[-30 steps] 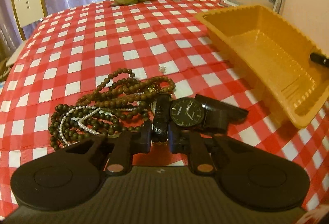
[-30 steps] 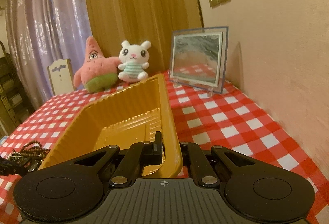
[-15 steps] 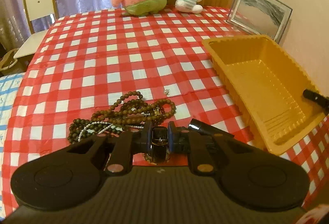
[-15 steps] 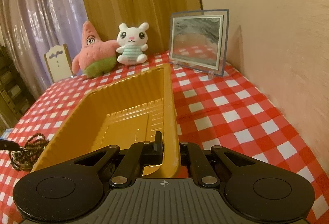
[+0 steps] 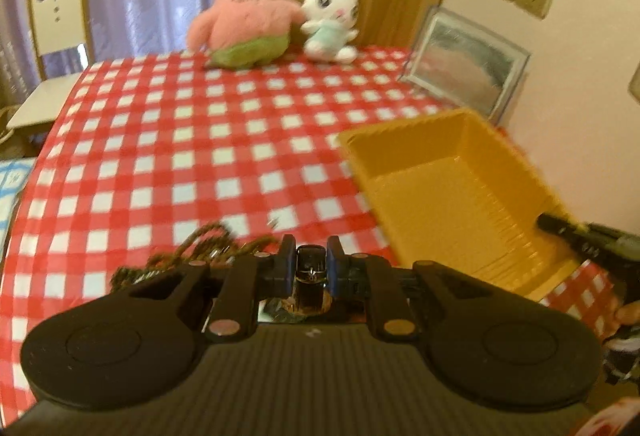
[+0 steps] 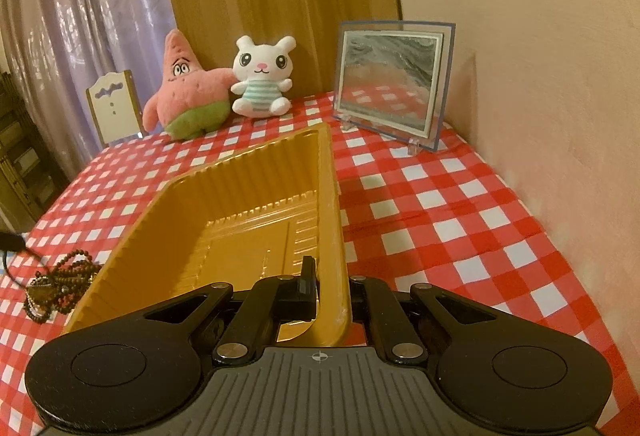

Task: Organize jewelry
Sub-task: 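Carry the black band into the orange tray and open the left tool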

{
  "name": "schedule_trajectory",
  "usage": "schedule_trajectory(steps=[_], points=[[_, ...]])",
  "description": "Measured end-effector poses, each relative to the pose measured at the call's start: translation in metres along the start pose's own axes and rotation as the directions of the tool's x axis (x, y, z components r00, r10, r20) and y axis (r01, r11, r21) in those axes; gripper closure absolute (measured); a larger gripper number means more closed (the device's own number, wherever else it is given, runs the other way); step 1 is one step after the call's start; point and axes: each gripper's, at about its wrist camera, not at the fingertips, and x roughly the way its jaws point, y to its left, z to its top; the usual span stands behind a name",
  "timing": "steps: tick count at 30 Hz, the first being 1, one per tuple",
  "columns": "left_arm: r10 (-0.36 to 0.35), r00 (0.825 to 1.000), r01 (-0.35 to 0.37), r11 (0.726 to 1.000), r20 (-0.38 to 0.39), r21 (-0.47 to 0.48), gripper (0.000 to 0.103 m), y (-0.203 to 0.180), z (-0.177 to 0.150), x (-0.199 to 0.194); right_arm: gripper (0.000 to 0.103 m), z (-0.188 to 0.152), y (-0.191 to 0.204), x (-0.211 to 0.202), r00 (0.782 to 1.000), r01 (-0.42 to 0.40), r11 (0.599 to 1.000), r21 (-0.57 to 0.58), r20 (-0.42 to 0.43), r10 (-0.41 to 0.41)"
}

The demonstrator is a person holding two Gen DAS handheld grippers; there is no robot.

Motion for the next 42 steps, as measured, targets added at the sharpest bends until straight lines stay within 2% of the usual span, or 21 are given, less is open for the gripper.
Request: schedule_trajectory(steps=[3, 10, 14, 18, 22, 27, 30, 36, 42], points=[[-0.042, 0.999, 0.041, 0.999, 0.027, 0.018, 0.089, -0.014, 0.01, 0.0, 0.098, 0.002, 0.005, -0.001, 1.0, 0.006, 1.0, -0.027, 0.003, -0.006], [-0.151, 0.988, 0.149, 0.987, 0.03, 0.054, 0.089, -0.052, 0.022, 0.016, 0.098, 0.007, 0.01, 0.0, 1.0, 0.022, 0.999, -0.045, 0.005, -0.022], [-0.21, 0.978, 0.209, 0.975, 0.005, 0.079, 0.089, -0.075, 0.023, 0.03, 0.098, 0.009, 0.013, 0.001, 0.999, 0.032, 0.998, -0.055, 0.012, -0.031], [-0.23, 0.972, 0.233, 0.968, -0.049, 0.091, 0.089, -0.09, 0.012, 0.051, 0.098, 0.008, 0.017, 0.001, 0.999, 0.042, 0.997, -0.07, 0.013, -0.041], [-0.221, 0.968, 0.231, 0.97, -0.117, 0.075, 0.089, -0.095, -0.005, 0.069, 0.099, 0.005, 0.02, 0.001, 0.999, 0.049, 0.994, -0.097, 0.004, -0.049], [-0.213, 0.966, 0.223, 0.974, -0.147, 0.05, 0.089, -0.098, -0.02, 0.077, 0.098, 0.0, 0.024, 0.0, 0.998, 0.056, 0.989, -0.135, 0.011, -0.055], [-0.218, 0.967, 0.223, 0.974, -0.135, 0.026, 0.086, -0.097, -0.024, 0.074, 0.098, -0.003, 0.025, 0.0, 0.998, 0.062, 0.987, -0.151, 0.01, -0.061], [-0.194, 0.979, 0.194, 0.981, -0.067, -0.008, 0.072, -0.077, -0.025, 0.05, 0.098, -0.007, 0.028, -0.001, 0.996, 0.089, 0.979, -0.186, 0.014, -0.088], [-0.113, 0.993, 0.109, 0.991, -0.044, -0.073, 0.067, -0.035, -0.034, 0.03, 0.099, -0.009, 0.029, -0.002, 0.994, 0.104, 0.976, -0.191, 0.006, -0.105]])
